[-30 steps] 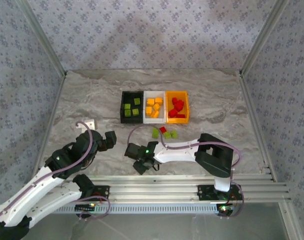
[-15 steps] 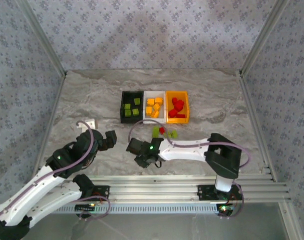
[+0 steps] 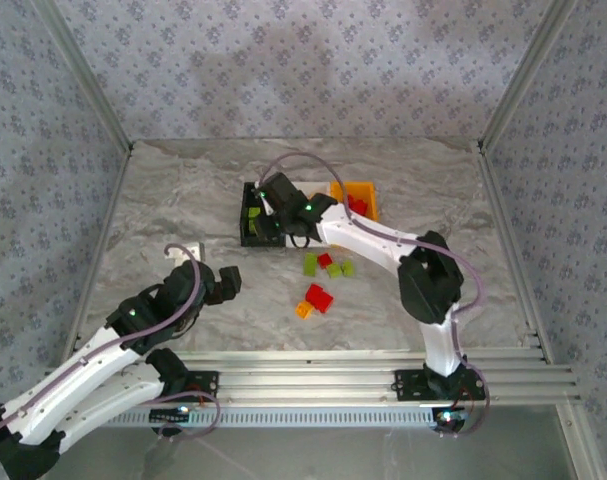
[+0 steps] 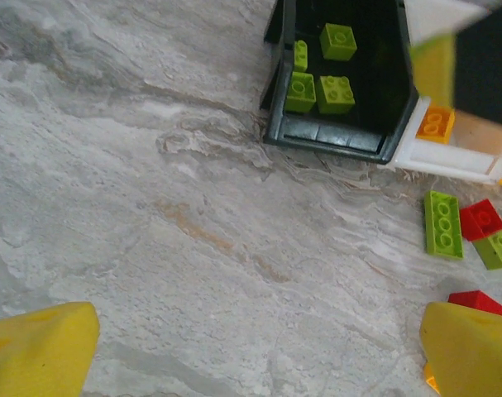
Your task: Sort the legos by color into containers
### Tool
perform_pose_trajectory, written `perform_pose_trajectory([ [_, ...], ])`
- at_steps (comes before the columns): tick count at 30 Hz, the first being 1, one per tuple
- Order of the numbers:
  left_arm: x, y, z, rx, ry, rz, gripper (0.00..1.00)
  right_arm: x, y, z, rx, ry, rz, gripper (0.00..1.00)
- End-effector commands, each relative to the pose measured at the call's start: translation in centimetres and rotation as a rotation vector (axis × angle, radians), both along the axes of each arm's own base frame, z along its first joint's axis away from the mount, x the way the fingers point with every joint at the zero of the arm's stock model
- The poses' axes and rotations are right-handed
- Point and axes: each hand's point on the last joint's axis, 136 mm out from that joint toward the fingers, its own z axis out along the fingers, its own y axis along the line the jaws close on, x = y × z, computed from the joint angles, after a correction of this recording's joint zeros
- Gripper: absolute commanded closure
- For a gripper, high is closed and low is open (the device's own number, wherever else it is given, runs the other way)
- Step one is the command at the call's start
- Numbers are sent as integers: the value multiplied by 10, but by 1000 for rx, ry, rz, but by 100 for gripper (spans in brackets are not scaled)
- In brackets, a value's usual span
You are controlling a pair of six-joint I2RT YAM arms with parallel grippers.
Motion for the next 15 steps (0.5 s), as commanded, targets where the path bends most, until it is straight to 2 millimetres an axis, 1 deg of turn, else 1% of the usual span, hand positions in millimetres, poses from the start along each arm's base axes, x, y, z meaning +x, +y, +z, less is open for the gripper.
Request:
perform_pose_trajectory([
  [1, 4, -11, -1, -52, 7, -10, 1, 27, 11, -22, -8, 48, -11, 68],
  [2, 4, -13, -3, -52, 12, -14, 1, 35, 14, -24, 0, 53, -24, 67],
  [4, 5, -15, -5, -52, 18, -22, 1, 50, 17, -28, 21, 60, -53, 61],
  [6, 5, -17, -7, -48, 26, -28, 0, 61, 21, -26, 53, 58, -69, 54],
  [8, 5, -18, -7, -44, 28, -35, 1, 70, 22, -17, 92, 46, -82, 44],
  [10, 6, -19, -8, -38, 31, -42, 0, 76, 23, -3, 133, 24, -93, 39],
  [12, 6, -20, -8, -35, 31, -45, 0, 78, 20, 10, 156, 0, -100, 37],
  [15, 8, -27, -6, -47, 29, -70, 0, 72, 11, 31, 185, -34, -109, 37],
])
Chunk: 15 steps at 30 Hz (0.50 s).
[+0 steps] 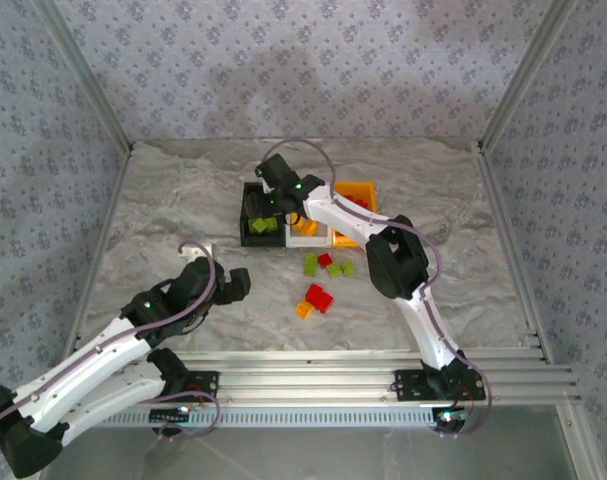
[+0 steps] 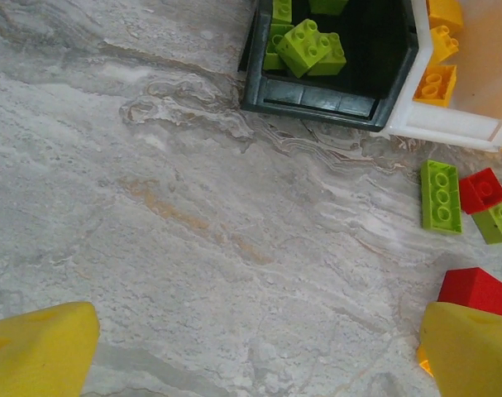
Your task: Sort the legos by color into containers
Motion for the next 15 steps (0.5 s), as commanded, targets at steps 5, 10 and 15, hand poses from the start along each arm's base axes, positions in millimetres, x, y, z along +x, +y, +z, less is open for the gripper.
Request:
perform_pose_trajectory([
  [5, 15, -33, 11, -26, -2, -100, 0, -29, -33, 81, 138, -118, -44, 37],
  [10, 31, -82, 5, -33, 40, -234, 1, -65, -84, 80, 135, -128, -112, 37],
  [15, 41, -144, -17, 42, 98, -403, 1, -97, -143, 58, 120, -78, -198, 37],
])
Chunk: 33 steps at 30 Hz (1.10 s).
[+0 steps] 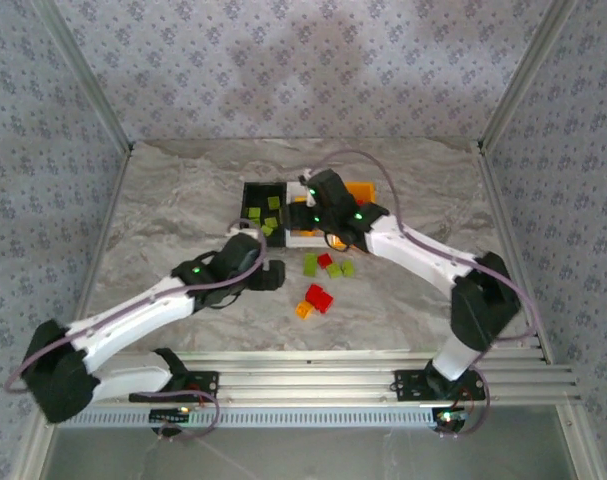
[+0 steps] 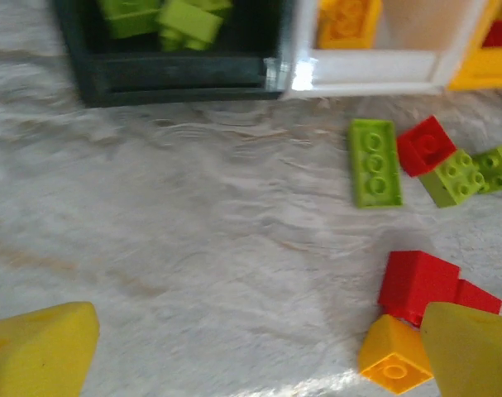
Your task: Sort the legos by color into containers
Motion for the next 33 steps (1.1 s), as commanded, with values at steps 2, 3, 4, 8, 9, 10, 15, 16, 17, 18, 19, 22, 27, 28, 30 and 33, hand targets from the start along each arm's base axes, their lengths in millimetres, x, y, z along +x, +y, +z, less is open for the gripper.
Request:
perform_pose_trajectory([
  [2, 11, -65, -6, -8, 7, -182, 1, -19, -53, -20, -7, 42, -111, 37],
  [3, 14, -72, -13, 0, 18, -196, 1, -24, -62, -22, -11, 44, -124, 36],
  [4, 18, -78, -19, 11, 22, -204, 3, -28, -69, -23, -16, 44, -135, 36],
  [8, 37, -88, -39, 88, 5, -209, 15, -40, -92, -23, -11, 39, -172, 36],
  [9, 41, -90, -43, 106, 1, -215, 18, -42, -97, -23, -6, 38, -180, 36],
  [10, 44, -91, -48, 121, -1, -216, 20, -43, -101, -22, -4, 38, -188, 36],
  [15, 51, -97, -74, 187, 10, -237, 26, -46, -114, -17, 11, 28, -211, 36],
  [16, 52, -98, -77, 198, 5, -238, 26, -46, -117, -15, 16, 23, -217, 36],
  [17, 53, -99, -80, 210, 3, -241, 28, -47, -119, -13, 19, 20, -221, 36],
  [18, 55, -99, -83, 222, -2, -243, 29, -47, -121, -10, 25, 14, -225, 36],
  [19, 56, -100, -86, 235, -7, -242, 30, -46, -123, -7, 31, 6, -230, 36],
  [22, 59, -101, -92, 254, -7, -240, 31, -46, -128, 1, 45, -12, -241, 36],
  [27, 59, -107, -99, 246, 8, -253, 31, -48, -135, 11, 60, -32, -252, 36],
  [28, 59, -108, -100, 247, 13, -253, 32, -48, -136, 12, 61, -34, -254, 36],
  [30, 60, -109, -103, 251, 19, -251, 32, -48, -137, 12, 61, -35, -256, 36],
  [33, 61, -110, -107, 255, 22, -251, 36, -49, -138, 11, 63, -34, -256, 36],
])
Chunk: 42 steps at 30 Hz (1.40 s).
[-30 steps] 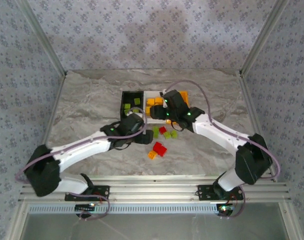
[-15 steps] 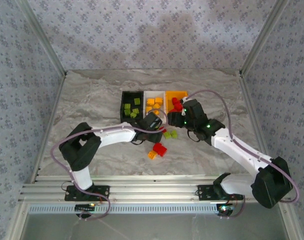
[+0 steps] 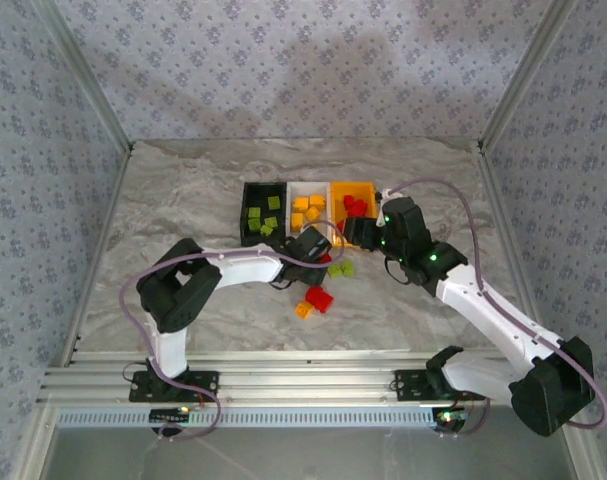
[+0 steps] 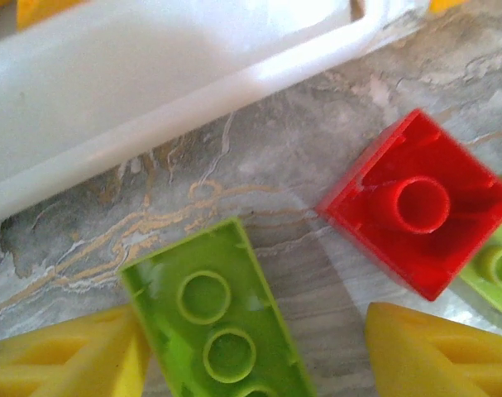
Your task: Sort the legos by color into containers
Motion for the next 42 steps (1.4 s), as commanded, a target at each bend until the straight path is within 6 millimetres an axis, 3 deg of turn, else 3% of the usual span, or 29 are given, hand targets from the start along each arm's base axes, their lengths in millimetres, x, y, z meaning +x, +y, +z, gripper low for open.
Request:
perform_pose_trajectory([
  [1, 6, -10, -2, 4, -12, -13, 40, -4, -7, -8, -11, 23, -17, 36],
  [5, 5, -12, -3, -2, -1, -14, 53, -5, -8, -12, -11, 30, -19, 36],
  [13, -9, 3, 5, -9, 6, 14, 67, -5, -10, -12, -9, 30, -22, 36],
  [18, -19, 22, 40, -49, -50, 55, 69, -5, -10, -12, -6, 30, -25, 36],
  [22, -16, 44, 91, -83, -156, 109, 69, -5, -11, -14, -5, 28, -28, 36],
  [25, 2, 64, 118, -108, -202, 187, 69, -6, -12, -19, -4, 37, -30, 36],
  [29, 42, 87, 133, -119, -245, 306, 69, -8, -12, -27, -2, 59, -34, 36],
  [34, 97, 106, 127, -73, -261, 414, 69, -12, -15, -35, -14, 87, -38, 36],
  [37, 120, 113, 118, -43, -258, 454, 68, -16, -17, -40, -27, 108, -38, 36],
  [40, 138, 116, 110, -19, -244, 479, 63, -20, -18, -44, -28, 122, -33, 35],
  [42, 145, 114, 110, -15, -244, 475, 53, -23, -18, -47, -26, 128, -27, 35],
])
